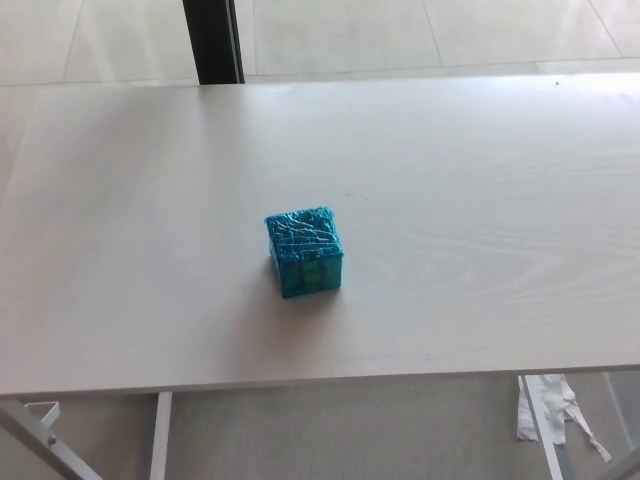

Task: The robot uses its right hand to pick up a cube kept in the middle of the desk infront of it and hands it to a person

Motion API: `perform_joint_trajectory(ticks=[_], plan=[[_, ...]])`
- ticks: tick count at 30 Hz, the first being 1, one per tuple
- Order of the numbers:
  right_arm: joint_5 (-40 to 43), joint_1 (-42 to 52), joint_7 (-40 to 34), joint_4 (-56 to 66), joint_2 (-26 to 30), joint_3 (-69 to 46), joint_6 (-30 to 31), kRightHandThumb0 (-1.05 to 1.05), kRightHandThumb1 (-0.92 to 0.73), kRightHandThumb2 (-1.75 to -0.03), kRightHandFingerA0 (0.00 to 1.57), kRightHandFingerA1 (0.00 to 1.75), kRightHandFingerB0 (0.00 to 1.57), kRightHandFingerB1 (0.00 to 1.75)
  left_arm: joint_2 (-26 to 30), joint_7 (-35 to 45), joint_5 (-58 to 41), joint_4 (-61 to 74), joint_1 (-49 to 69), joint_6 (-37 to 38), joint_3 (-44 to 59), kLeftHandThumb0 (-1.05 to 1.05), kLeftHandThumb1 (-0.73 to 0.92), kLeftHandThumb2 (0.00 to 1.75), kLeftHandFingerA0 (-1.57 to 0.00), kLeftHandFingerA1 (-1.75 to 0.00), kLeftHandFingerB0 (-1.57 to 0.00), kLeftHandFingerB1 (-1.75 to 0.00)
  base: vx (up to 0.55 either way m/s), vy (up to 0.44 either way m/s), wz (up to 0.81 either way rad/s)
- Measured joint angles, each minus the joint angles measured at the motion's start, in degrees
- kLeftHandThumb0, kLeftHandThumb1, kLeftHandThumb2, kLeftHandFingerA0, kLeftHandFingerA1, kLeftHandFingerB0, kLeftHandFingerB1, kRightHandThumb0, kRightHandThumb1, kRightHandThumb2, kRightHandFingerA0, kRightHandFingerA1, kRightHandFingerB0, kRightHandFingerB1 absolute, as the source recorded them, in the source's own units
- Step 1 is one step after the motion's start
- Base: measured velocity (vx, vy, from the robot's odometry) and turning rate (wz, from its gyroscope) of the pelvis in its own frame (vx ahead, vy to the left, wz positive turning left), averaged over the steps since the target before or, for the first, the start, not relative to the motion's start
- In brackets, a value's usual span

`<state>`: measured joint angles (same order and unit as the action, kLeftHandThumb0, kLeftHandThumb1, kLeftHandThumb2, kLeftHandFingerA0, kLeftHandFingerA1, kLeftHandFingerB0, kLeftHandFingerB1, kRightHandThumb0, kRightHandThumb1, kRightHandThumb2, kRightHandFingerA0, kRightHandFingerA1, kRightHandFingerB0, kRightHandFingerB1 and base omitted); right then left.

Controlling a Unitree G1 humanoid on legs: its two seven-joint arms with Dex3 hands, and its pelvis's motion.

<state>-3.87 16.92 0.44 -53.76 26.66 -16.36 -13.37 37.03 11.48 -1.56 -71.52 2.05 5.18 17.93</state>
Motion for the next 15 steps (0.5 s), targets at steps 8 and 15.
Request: perform_joint_trajectory(ticks=[8, 15], plan=[[0.1, -0.3, -0.4, -1.4, 0.1, -0.2, -3.0, -0.51, -0.53, -0.56, 0.67, 0.59, 0.56, 0.41, 0.1, 1.6, -0.7, -1.1, -0.4, 0.6, 0.7, -0.61, 0.65, 0.60, -0.39, -0.49, -0.42, -0.36, 0.00, 0.000, 0.00], [0.1, -0.4, -0.5, -2.1, 0.1, -0.2, -4.1, -0.51, -0.53, -0.56, 0.67, 0.59, 0.56, 0.41, 0.2, 2.1, -1.0, -1.4, -0.4, 0.6, 0.8, -0.61, 0.65, 0.60, -0.39, -0.49, -0.42, -0.36, 0.00, 0.000, 0.00]])
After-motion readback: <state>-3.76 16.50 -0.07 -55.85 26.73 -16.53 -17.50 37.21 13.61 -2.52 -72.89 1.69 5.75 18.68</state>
